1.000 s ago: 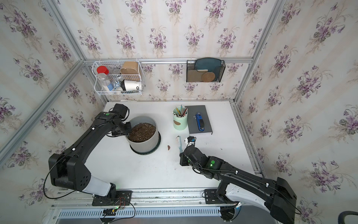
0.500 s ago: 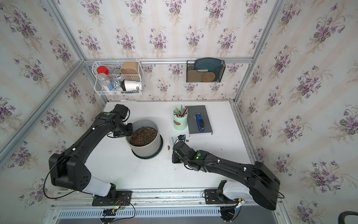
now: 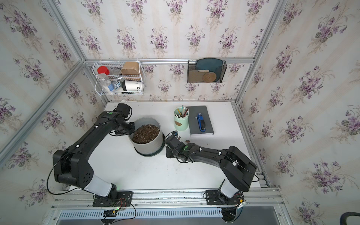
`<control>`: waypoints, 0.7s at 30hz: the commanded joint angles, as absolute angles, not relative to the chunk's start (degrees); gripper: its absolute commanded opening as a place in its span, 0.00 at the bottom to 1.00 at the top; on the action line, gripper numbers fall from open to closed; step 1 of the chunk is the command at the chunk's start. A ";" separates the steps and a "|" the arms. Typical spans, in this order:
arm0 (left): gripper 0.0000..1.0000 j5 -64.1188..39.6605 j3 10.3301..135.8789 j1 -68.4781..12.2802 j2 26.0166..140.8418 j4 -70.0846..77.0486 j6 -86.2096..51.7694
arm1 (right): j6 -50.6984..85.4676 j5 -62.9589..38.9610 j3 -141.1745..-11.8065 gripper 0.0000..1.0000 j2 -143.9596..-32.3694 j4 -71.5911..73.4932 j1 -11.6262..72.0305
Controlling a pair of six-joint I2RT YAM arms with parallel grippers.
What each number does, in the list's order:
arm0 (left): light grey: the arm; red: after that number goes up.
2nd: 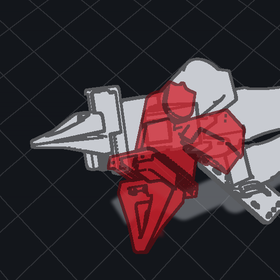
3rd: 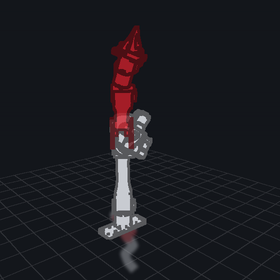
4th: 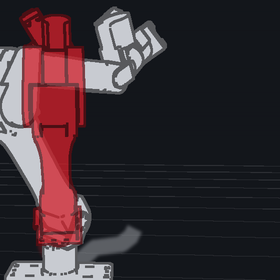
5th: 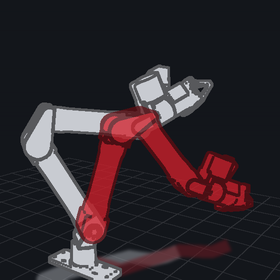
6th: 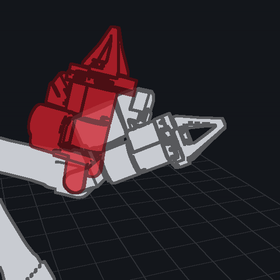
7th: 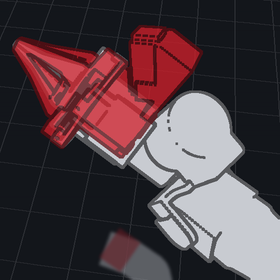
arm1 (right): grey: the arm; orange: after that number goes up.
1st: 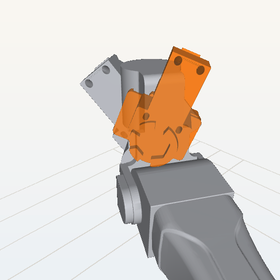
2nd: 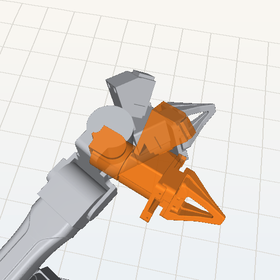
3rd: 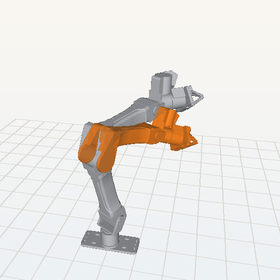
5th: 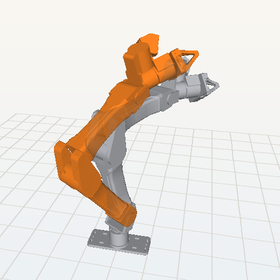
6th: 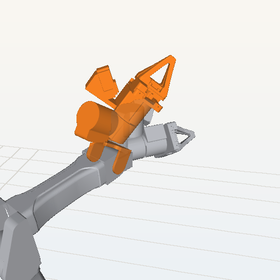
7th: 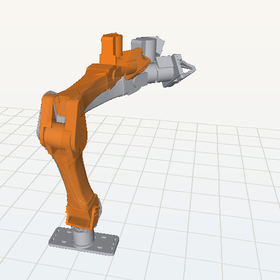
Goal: Scrub the dried mud off the ceramic pot
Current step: Rotate the pot on the tray.
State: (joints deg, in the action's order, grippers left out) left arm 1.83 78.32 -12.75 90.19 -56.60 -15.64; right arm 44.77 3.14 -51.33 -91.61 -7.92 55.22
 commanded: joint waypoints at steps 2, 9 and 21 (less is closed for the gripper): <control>0.00 0.40 77.81 -12.56 90.53 -55.71 -16.13 | 44.06 2.28 -52.64 0.00 -92.58 -5.73 55.32; 0.00 0.44 78.62 -12.56 90.18 -56.15 -15.82 | 42.74 0.84 -54.73 0.00 -94.13 -5.01 55.29; 0.00 0.79 77.50 -12.83 89.92 -55.71 -15.25 | 41.88 4.22 -55.02 0.00 -91.12 -5.92 55.22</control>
State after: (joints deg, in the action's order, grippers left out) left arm 1.78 78.08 -12.78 89.86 -56.47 -15.11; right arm 43.27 2.70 -54.83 -91.81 -7.64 55.20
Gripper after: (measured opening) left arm 0.124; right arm 0.091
